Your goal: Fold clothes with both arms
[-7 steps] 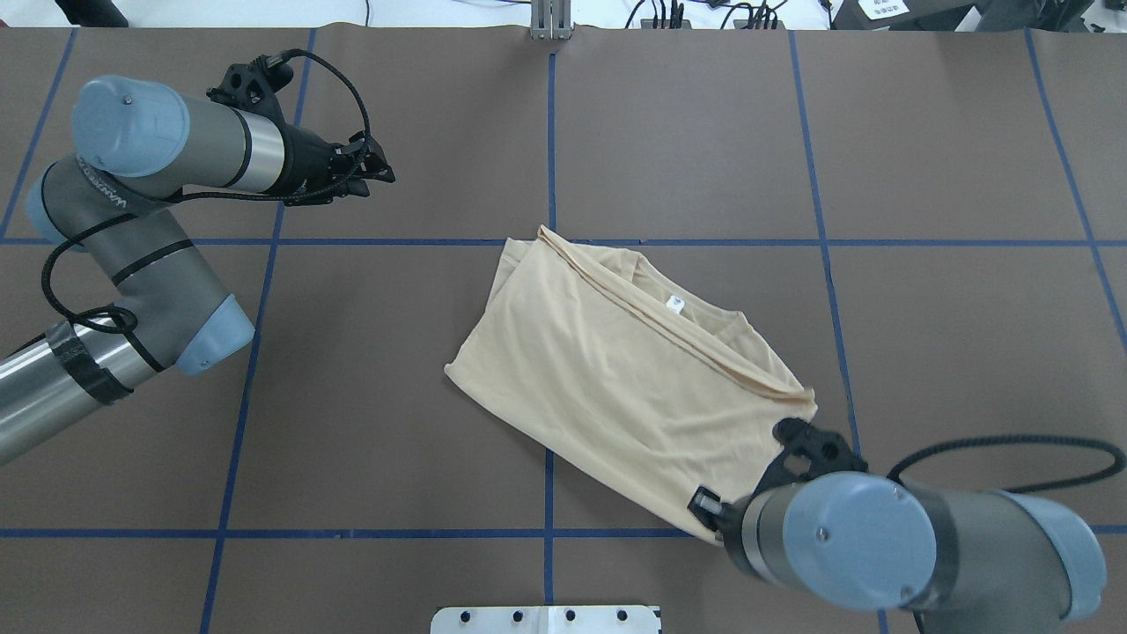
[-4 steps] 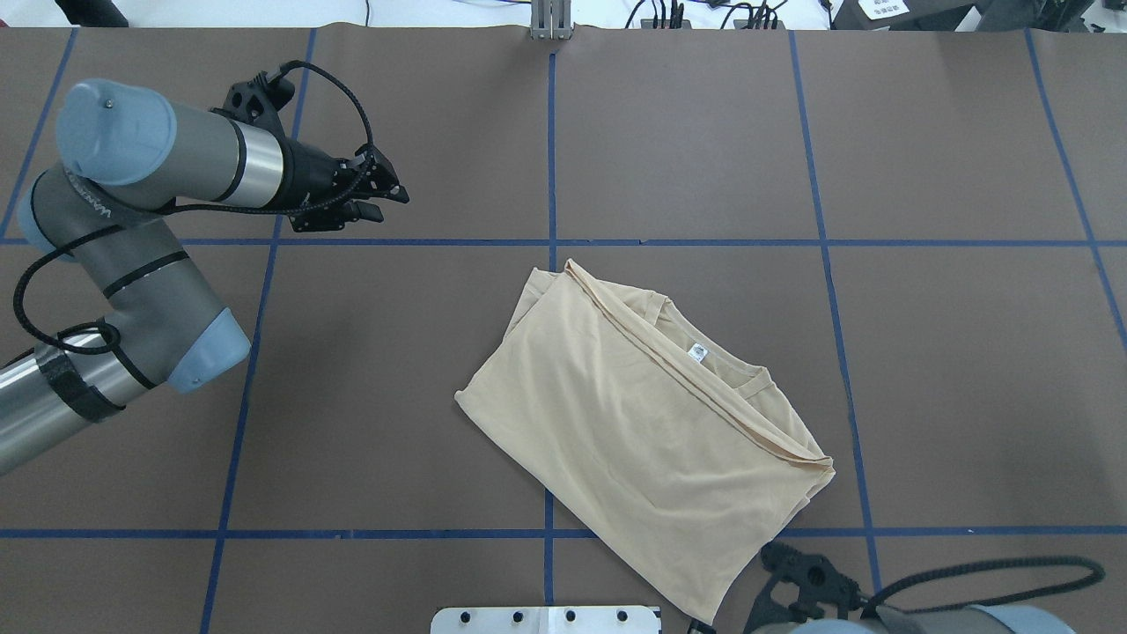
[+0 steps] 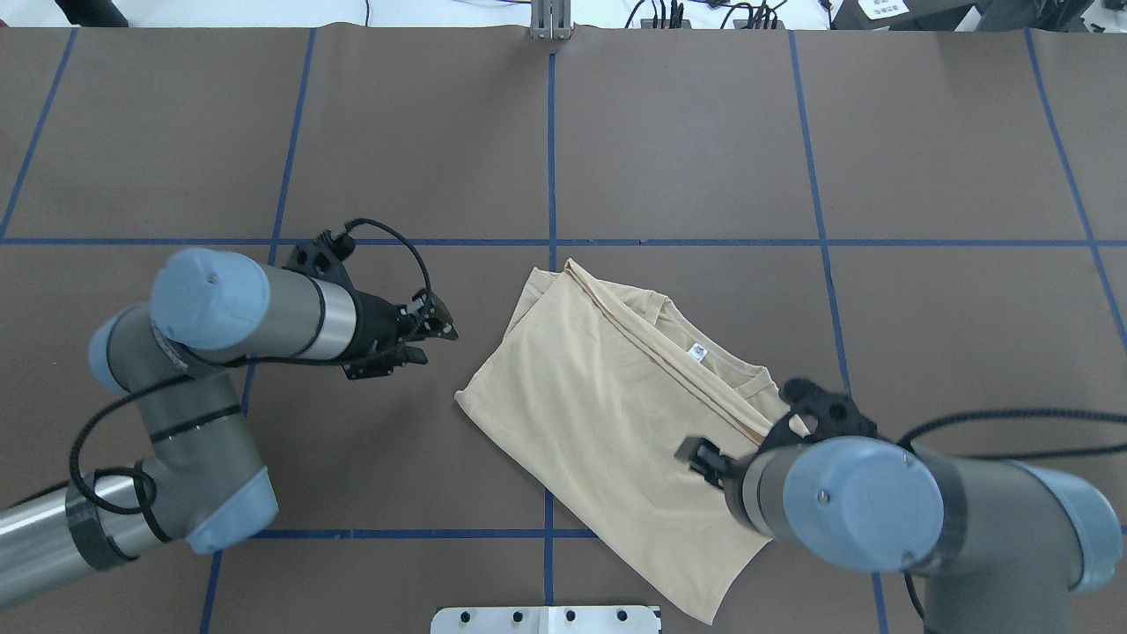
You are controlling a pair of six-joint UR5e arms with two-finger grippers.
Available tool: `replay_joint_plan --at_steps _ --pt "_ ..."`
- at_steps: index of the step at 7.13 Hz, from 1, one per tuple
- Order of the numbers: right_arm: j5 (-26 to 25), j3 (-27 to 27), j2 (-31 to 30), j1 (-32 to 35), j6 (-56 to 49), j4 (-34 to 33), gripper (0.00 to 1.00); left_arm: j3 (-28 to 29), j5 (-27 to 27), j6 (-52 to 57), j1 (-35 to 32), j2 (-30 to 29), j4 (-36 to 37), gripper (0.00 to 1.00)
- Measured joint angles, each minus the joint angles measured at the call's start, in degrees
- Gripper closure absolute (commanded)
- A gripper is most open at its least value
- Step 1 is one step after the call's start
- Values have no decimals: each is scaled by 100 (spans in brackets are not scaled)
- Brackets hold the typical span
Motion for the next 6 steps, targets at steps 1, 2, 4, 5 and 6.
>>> replay_joint_plan --at_steps 1,2,4,5,6 --pt "208 -270 236 603 -426 19 0 -12 204 -74 315 -128 335 44" --pt "406 -439 340 964 -780 37 0 8 298 -108 492 -190 477 46" --pt "542 -586 391 1189 -1086 50 0 25 355 -111 574 -221 548 48" --pt "554 -609 394 1210 -1118 52 0 26 377 -84 555 -222 557 50" --pt "555 -616 390 1214 -1127 51 0 29 405 -47 522 -220 563 51"
